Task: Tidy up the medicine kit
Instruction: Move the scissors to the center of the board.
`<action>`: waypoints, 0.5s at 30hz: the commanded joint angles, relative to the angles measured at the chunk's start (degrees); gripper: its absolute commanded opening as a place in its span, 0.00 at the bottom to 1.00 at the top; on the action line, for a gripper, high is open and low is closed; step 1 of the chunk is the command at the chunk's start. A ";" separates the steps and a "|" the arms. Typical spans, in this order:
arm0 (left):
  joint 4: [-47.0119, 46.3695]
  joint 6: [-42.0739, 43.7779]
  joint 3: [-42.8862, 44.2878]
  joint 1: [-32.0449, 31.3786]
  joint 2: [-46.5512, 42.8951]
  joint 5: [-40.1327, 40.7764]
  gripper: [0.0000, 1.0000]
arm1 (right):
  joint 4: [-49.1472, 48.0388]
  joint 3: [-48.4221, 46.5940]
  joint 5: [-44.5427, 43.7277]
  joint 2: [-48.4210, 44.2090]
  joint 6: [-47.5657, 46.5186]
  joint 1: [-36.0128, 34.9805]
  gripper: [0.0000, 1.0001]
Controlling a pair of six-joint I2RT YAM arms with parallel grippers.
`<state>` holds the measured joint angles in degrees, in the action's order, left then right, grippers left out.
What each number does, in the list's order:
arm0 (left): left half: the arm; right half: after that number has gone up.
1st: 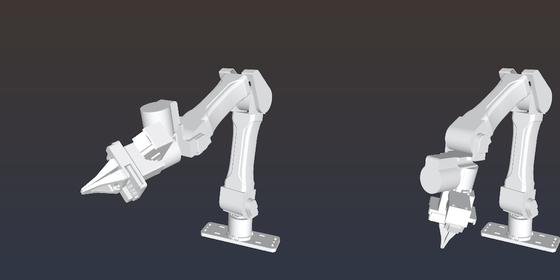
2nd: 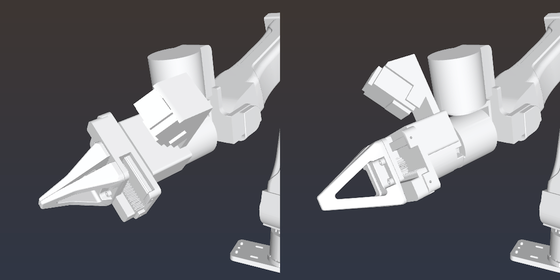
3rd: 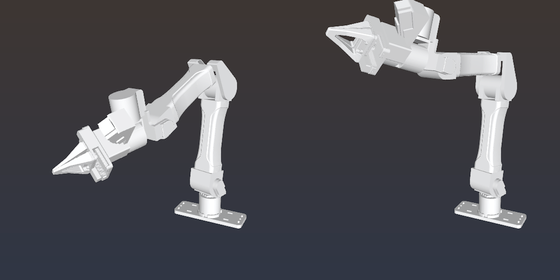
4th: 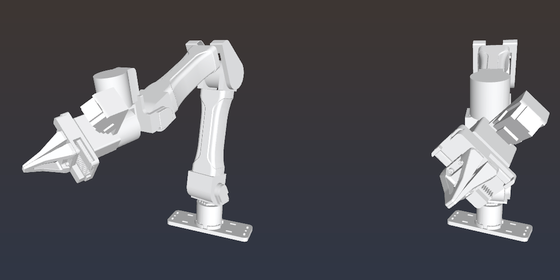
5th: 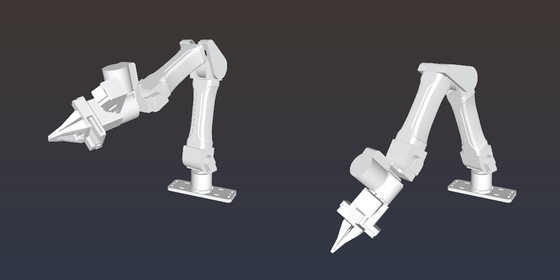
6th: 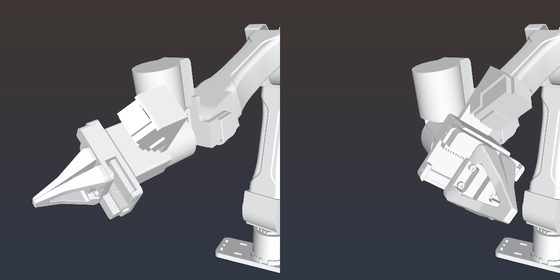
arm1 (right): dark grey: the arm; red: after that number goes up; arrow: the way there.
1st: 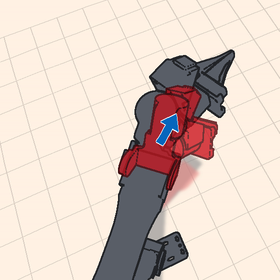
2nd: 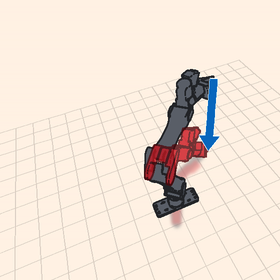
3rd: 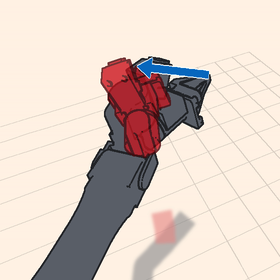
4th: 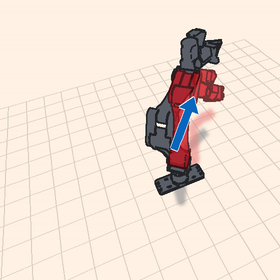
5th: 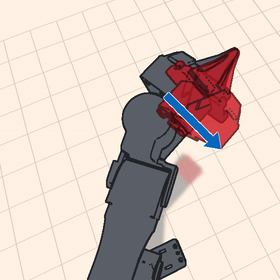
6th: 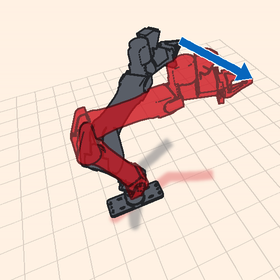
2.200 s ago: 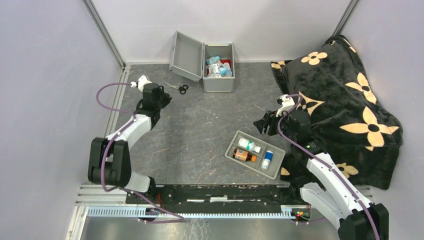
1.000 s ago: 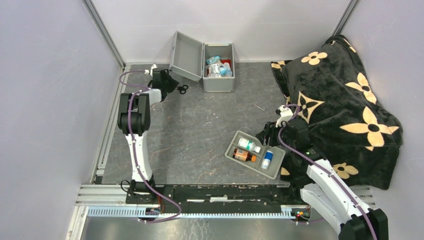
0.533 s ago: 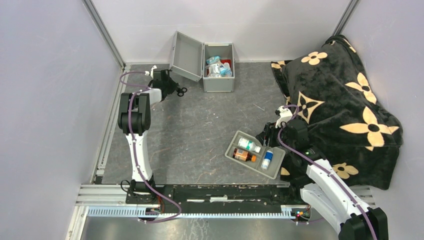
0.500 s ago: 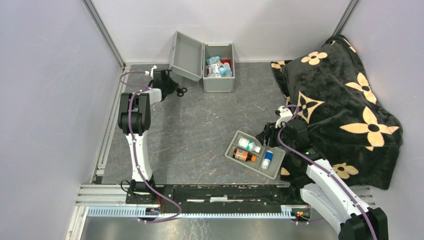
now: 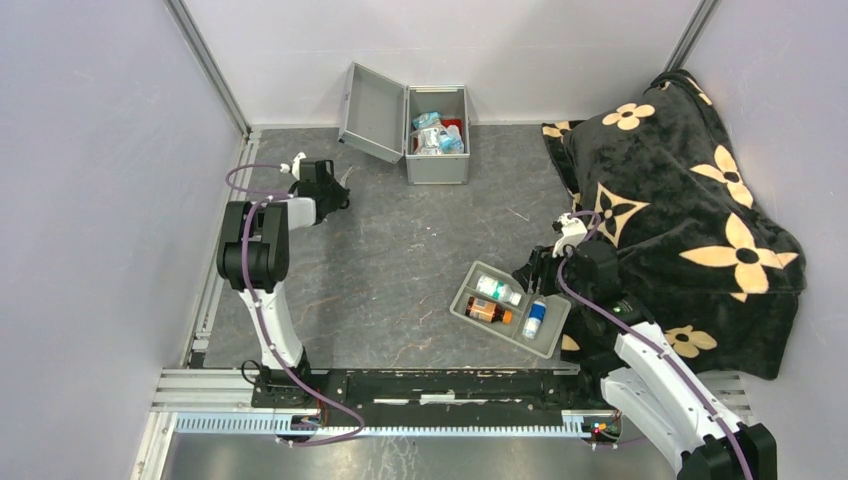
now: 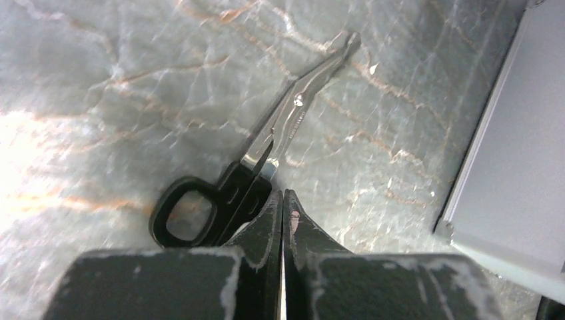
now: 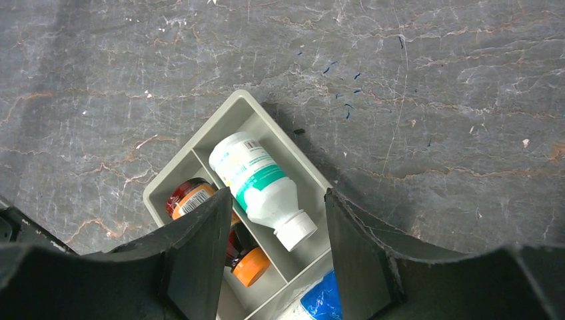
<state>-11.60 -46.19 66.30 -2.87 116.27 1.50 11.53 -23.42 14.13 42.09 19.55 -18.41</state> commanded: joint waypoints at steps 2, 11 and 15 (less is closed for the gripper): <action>1.67 5.48 -4.49 0.07 -5.17 2.12 0.02 | -0.11 -0.14 -0.19 -2.22 0.48 -0.18 0.59; 4.41 20.47 1.37 0.11 -13.71 -1.23 0.15 | 0.25 0.34 -0.41 -2.67 0.44 -0.18 0.60; 6.83 26.82 4.40 0.19 -12.38 -0.28 0.29 | -0.24 0.67 0.26 -2.04 0.58 -0.25 0.61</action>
<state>-5.61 -29.89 65.89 -2.87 105.56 0.95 13.04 -23.18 14.13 40.07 19.70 -18.41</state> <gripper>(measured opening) 0.243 0.603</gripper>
